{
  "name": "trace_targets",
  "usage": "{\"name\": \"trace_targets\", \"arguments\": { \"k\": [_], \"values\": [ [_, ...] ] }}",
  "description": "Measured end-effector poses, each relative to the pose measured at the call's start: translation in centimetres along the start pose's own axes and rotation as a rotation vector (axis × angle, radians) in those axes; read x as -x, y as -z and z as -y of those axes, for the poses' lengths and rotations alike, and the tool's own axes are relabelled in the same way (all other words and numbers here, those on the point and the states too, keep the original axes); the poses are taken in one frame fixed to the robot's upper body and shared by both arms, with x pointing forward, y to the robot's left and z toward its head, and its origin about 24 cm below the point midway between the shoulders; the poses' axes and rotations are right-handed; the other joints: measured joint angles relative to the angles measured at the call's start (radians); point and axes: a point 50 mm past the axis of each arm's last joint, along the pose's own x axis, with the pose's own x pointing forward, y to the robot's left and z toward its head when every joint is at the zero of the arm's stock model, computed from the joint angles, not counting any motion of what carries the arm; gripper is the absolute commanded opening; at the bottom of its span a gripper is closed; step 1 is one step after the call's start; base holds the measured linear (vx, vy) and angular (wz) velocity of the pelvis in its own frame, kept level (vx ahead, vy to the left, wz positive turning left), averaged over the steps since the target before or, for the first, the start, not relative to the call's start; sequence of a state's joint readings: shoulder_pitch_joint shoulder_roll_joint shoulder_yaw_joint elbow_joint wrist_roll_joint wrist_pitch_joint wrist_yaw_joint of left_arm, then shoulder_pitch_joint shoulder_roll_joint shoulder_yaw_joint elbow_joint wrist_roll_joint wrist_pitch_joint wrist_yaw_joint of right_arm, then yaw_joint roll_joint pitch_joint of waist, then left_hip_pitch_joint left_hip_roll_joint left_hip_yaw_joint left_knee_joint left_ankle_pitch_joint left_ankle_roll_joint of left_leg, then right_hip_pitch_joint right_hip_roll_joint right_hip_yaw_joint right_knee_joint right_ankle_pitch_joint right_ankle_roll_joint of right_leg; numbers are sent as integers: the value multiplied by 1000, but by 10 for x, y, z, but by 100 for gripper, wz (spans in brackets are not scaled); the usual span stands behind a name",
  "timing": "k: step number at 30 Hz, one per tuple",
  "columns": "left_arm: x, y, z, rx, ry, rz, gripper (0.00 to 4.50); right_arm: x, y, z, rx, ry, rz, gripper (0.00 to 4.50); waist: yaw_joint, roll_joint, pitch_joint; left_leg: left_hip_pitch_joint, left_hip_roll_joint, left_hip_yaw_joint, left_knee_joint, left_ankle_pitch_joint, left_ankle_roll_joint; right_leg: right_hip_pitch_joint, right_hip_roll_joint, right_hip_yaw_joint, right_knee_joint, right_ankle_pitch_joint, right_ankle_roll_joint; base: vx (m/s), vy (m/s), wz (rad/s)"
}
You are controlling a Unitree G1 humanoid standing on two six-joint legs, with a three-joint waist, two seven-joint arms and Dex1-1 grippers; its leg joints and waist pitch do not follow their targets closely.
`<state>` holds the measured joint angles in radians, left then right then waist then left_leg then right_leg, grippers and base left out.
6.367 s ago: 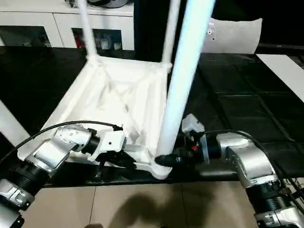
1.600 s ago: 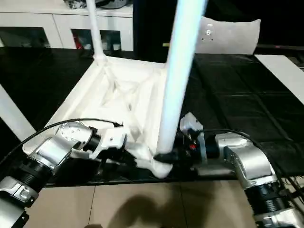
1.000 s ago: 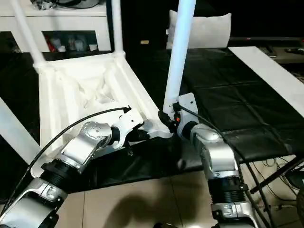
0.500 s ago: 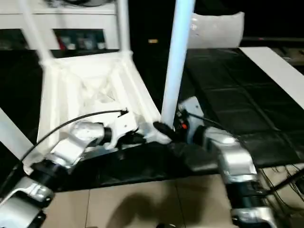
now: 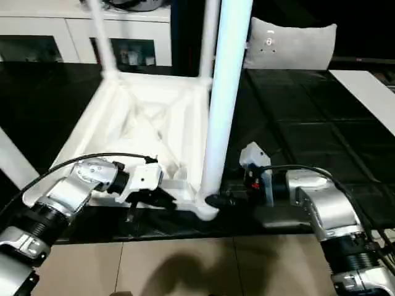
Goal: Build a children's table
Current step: Rotate leg to tighten
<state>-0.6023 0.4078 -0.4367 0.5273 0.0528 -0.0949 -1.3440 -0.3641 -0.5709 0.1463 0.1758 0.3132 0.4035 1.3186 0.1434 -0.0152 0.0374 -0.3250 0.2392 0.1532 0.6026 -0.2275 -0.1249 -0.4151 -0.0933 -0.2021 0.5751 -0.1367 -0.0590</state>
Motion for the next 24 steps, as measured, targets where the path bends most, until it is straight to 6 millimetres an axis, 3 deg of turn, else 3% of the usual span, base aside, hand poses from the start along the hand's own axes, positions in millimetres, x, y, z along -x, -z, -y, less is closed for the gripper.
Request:
{"name": "trace_targets", "arguments": {
  "k": [11,18,22,24],
  "values": [
    [1,-1,2,-18,33,4,0,-4,2,-4,-19,-75,-2,278,1,-1,0,0,0,0,1,0,0,0,0,0,0,0,0,0,0,0],
    [-1,-2,2,62,44,25,0,-5,4,-6,-76,-72,23,212,0,-1,0,0,0,0,0,0,0,0,0,0,0,0,0,0,0,0],
    [0,-1,-3,131,-34,16,0,-11,4,-3,-122,24,71,203,-6,0,0,2,0,0,1,1,-4,1,0,0,1,0,0,0,0,0],
    [-1,1,-8,184,-125,-2,0,-19,2,5,-145,152,109,202,-19,0,0,3,0,0,2,1,-8,1,1,-1,1,0,0,0,0,0]
  ]
}}
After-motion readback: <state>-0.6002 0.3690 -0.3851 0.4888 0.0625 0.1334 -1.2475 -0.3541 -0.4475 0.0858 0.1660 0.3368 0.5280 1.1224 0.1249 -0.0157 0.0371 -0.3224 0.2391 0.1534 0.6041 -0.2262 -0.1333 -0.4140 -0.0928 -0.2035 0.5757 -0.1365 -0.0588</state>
